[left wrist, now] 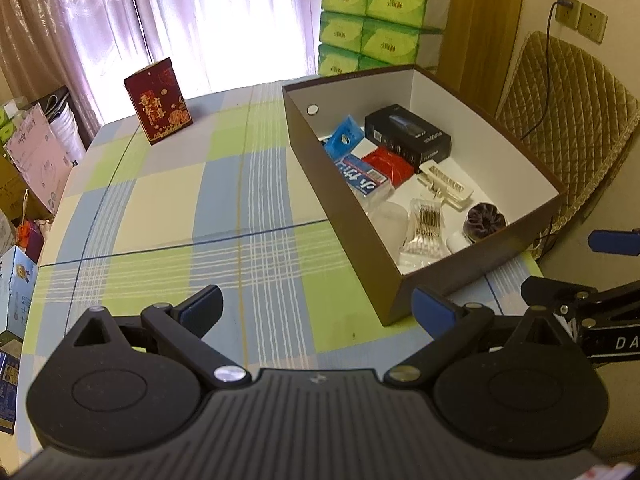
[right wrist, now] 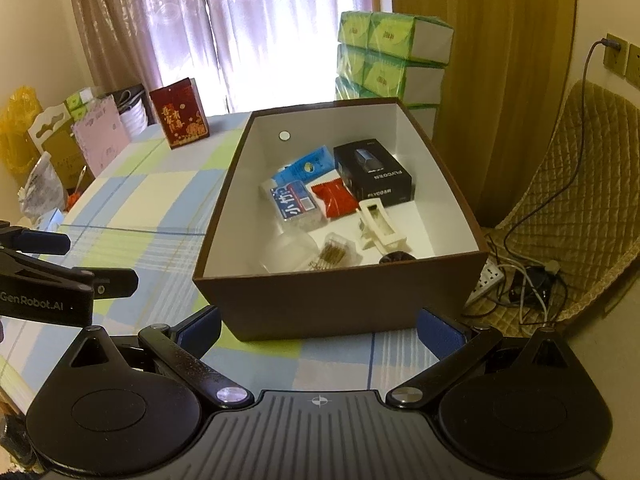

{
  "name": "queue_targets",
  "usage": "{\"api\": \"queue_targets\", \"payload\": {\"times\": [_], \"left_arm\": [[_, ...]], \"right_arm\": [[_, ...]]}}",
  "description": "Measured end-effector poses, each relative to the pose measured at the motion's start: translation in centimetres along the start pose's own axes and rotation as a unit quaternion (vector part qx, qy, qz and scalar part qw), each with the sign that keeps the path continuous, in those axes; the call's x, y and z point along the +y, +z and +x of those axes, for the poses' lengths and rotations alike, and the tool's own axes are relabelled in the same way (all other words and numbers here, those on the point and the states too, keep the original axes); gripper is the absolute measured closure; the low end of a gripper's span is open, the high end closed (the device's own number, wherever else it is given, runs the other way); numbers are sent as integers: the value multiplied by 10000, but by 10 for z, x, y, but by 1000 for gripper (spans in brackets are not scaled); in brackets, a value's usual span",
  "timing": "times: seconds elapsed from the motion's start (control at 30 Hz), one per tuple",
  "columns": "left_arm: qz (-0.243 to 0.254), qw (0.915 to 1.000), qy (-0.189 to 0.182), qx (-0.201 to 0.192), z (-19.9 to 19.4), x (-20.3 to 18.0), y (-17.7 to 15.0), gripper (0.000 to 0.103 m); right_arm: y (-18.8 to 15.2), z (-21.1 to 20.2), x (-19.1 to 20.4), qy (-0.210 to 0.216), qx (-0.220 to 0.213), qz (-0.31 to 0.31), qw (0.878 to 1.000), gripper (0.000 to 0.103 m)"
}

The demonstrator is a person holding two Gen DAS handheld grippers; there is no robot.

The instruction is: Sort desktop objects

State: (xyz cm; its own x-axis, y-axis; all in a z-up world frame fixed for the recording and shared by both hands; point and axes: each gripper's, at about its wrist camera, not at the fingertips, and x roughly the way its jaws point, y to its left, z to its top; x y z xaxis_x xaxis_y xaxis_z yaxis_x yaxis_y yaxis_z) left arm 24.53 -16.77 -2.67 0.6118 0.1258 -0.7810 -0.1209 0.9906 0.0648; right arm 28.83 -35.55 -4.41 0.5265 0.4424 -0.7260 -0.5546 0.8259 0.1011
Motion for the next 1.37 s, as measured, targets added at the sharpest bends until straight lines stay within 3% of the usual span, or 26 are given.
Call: {"api": "queue_targets", "payload": {"times": [1.37], "left_arm": [[-27, 9999, -38, 111, 12, -1, -2, 3]], "right_arm": [[-9, 15, 2, -232, 241, -21, 9994, 2]]}}
